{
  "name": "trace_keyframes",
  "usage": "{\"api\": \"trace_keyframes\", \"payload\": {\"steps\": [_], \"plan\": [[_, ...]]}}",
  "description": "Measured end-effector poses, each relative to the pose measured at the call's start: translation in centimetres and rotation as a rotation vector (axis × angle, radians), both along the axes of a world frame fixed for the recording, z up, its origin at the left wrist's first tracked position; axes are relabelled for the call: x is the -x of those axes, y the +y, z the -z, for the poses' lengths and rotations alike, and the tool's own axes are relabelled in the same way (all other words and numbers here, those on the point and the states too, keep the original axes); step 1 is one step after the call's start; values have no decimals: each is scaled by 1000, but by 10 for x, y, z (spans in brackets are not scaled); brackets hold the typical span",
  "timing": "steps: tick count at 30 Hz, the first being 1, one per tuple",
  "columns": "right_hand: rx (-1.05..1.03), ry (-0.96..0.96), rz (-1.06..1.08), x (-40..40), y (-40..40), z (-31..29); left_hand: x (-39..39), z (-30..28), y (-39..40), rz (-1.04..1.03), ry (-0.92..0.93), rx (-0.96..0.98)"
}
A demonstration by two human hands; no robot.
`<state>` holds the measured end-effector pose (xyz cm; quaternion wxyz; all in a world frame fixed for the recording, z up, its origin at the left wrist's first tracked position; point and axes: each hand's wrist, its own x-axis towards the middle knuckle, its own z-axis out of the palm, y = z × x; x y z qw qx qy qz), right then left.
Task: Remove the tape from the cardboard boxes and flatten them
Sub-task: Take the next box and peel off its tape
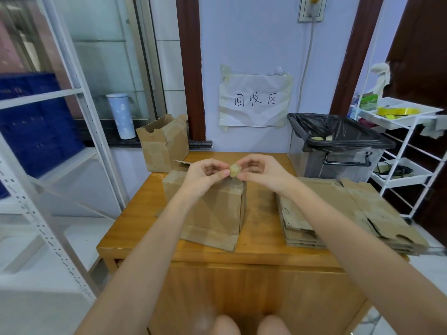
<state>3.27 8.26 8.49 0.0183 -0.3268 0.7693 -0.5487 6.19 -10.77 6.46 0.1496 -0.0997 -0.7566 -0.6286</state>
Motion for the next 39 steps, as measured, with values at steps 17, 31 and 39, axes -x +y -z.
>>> {"api": "trace_keyframes", "payload": {"steps": [17,31,39], "plan": [[29,18,64,3,1,13,-7,-3,1,52,-26,-44],[60,72,99,5,-1,22,-5,1,4,92,-7,184],[-121,120,129,2,-3,26,-3,4,6,82,-9,250]]}}
